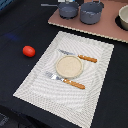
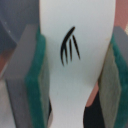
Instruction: Place the pan onto the stove and place the fish and sausage into the pan.
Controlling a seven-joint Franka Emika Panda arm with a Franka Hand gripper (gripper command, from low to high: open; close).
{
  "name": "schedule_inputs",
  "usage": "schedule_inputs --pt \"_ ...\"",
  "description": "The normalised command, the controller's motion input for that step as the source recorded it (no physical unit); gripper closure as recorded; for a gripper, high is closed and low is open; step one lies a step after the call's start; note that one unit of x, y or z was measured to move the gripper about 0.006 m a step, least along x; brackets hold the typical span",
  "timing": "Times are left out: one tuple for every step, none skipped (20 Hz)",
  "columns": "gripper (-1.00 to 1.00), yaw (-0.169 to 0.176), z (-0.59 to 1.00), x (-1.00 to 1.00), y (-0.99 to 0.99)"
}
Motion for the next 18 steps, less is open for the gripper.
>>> schedule_inputs --pt "1.0 0.0 0.0 0.31 0.44" --pt "1.0 0.0 0.0 0.29 0.39" --pt "1.0 0.0 0.0 0.26 0.37" --pt "1.0 0.0 -0.01 0.23 0.35" --pt "1.0 0.0 0.0 0.24 0.36" --pt "1.0 0.0 0.0 0.24 0.36" --pt "1.0 0.0 0.0 0.22 0.36" --pt "1.0 0.0 0.0 0.21 0.35" --pt "-1.0 0.0 0.0 0.23 0.36" --pt "-1.0 0.0 0.0 0.2 0.35" --pt "-1.0 0.0 0.0 0.2 0.35" --pt "-1.0 0.0 0.0 0.2 0.36" --pt "-1.0 0.0 0.0 0.18 0.34" --pt "-1.0 0.0 0.0 0.18 0.36" --pt "-1.0 0.0 0.0 0.19 0.35" --pt "-1.0 0.0 0.0 0.21 0.37" --pt "-1.0 0.0 0.04 0.17 0.33" --pt "-1.0 0.0 0.08 0.15 0.29"
